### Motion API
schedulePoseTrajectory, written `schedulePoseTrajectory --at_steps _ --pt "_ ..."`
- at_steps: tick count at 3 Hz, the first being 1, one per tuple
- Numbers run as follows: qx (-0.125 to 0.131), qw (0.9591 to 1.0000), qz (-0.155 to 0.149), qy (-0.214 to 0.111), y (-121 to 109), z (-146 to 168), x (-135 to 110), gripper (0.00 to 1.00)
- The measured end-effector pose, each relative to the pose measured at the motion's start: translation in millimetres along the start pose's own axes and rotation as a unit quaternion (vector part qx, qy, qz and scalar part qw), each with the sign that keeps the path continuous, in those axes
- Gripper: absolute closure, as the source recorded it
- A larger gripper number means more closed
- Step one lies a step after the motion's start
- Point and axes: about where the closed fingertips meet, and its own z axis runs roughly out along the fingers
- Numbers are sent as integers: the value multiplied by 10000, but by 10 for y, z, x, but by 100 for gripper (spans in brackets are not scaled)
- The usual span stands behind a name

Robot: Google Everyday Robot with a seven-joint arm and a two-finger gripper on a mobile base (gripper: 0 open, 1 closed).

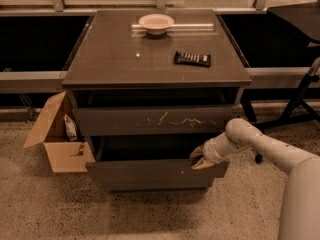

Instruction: Open middle drawer

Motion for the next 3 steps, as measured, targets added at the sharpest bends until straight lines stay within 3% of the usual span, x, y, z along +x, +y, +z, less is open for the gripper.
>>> schedulePoseTrajectory --at_steps 1,3 --pt "-3 10000 -1 -3 2 2 -1 5" --pt "-154 9998 -71 -76 112 65 -60 0"
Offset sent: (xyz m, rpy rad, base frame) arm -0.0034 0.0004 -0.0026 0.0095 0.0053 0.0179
